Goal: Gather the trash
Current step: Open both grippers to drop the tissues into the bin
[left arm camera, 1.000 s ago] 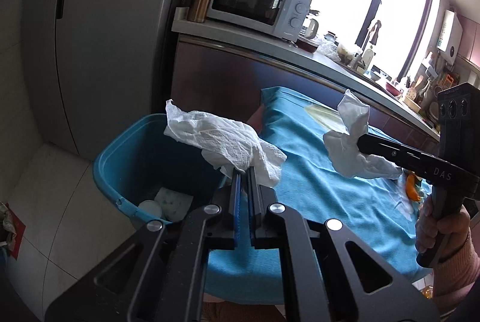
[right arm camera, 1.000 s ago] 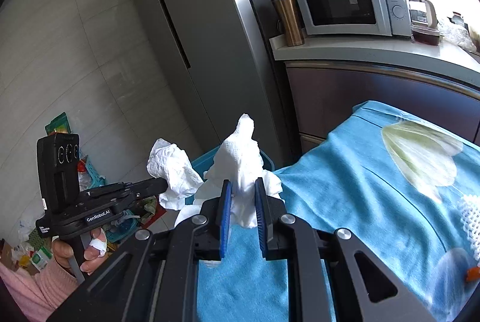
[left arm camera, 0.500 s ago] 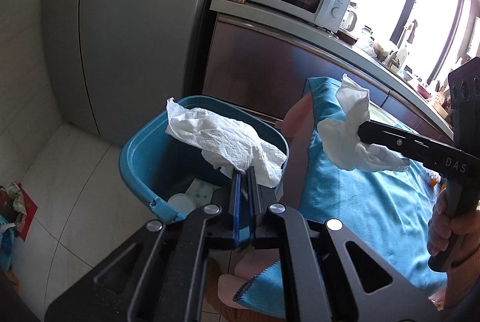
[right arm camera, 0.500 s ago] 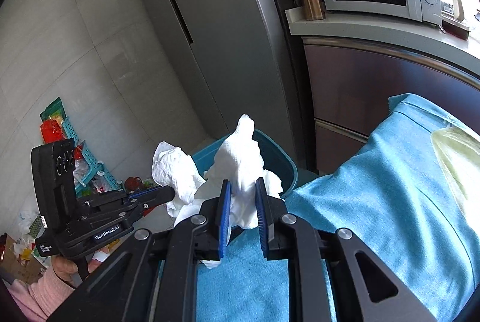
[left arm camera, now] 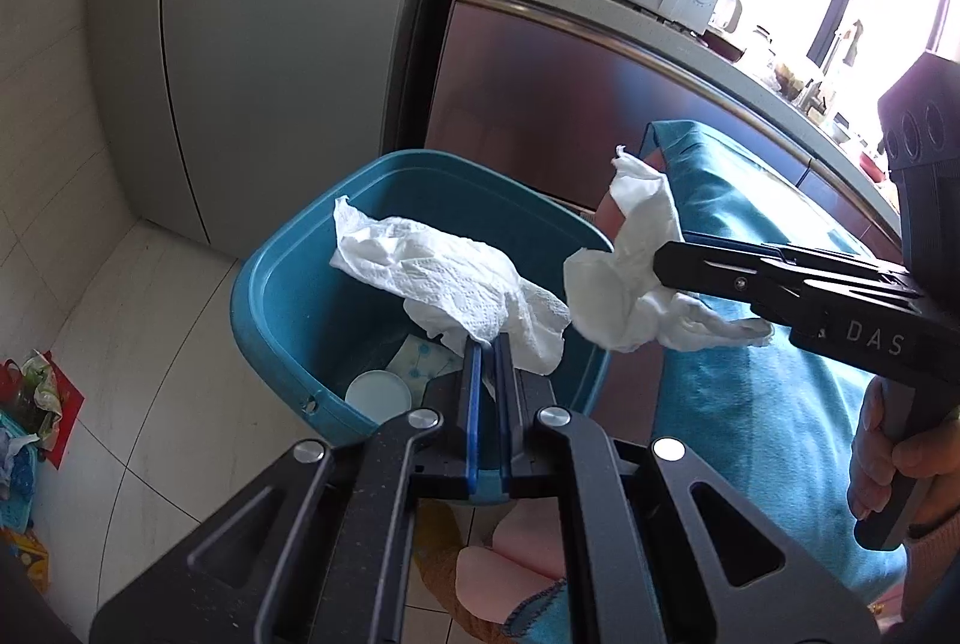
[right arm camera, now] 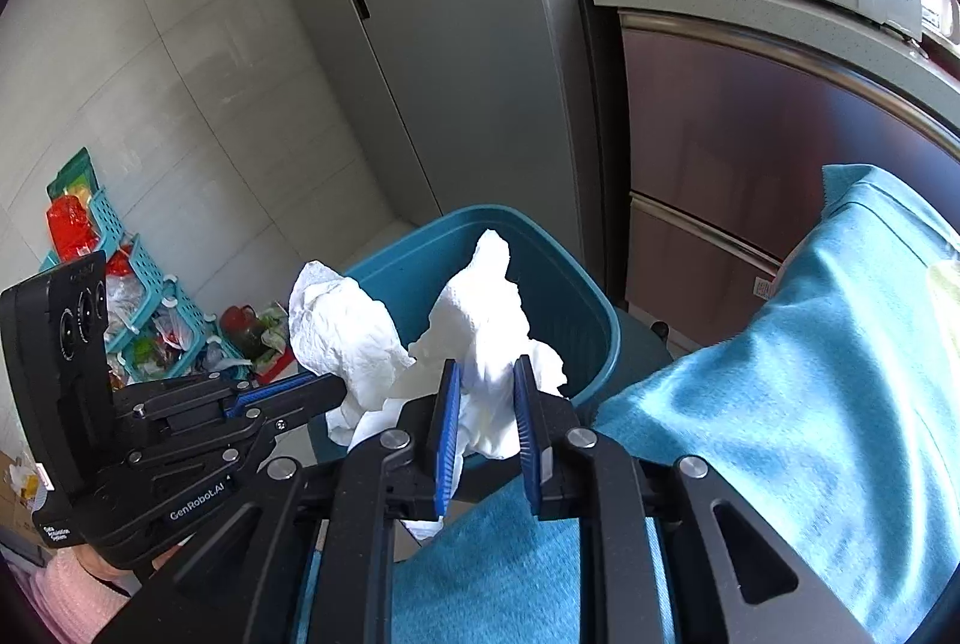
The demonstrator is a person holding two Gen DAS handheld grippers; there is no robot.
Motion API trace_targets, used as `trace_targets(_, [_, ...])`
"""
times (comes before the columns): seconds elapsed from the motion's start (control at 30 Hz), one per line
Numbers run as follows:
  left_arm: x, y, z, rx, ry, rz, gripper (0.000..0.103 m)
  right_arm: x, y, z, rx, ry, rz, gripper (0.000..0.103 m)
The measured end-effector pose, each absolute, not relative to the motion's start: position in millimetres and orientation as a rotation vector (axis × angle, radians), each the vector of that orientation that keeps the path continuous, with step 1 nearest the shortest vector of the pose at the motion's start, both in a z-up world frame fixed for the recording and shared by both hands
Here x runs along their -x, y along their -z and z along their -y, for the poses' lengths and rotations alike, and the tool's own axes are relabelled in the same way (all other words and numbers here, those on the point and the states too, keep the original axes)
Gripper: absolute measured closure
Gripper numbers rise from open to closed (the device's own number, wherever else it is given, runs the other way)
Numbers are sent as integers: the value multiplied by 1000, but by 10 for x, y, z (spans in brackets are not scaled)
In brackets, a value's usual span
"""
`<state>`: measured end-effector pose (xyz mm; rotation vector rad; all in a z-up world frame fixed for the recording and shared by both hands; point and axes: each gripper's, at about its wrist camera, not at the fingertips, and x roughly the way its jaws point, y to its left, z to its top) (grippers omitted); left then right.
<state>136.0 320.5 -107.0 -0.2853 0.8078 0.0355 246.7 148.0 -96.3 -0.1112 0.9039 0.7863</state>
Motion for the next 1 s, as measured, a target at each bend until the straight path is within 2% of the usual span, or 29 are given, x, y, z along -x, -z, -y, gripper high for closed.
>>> trace_targets(0.23, [-1491, 1194, -3203, 292, -51, -846, 97, -2582, 1054, -1631, 123, -771, -946, 82])
trace_targets(0.3, [-1526, 1229, -3204, 291, -60, -856, 95, -2616, 1065, -1627, 108, -759, -949, 76])
trace_targets(0.4, [-1568, 1287, -3205, 298, -58, -866, 88, -2632, 1062, -1595, 89, -759, -946, 76])
trace_targets(0.63, [-1552, 1273, -3135, 298, -53, -838, 85, -2582, 968, -1378, 33, -765, -916, 74])
trace_targets(0.8, [-1419, 1061, -2982, 266, -23, -764, 70, -2394, 795, -1082, 0, -777, -849, 65])
trace_targets(1.0, [-1285, 797, -2606, 241, 82, -681, 62, -2083, 604, -586, -25, -754, -771, 58])
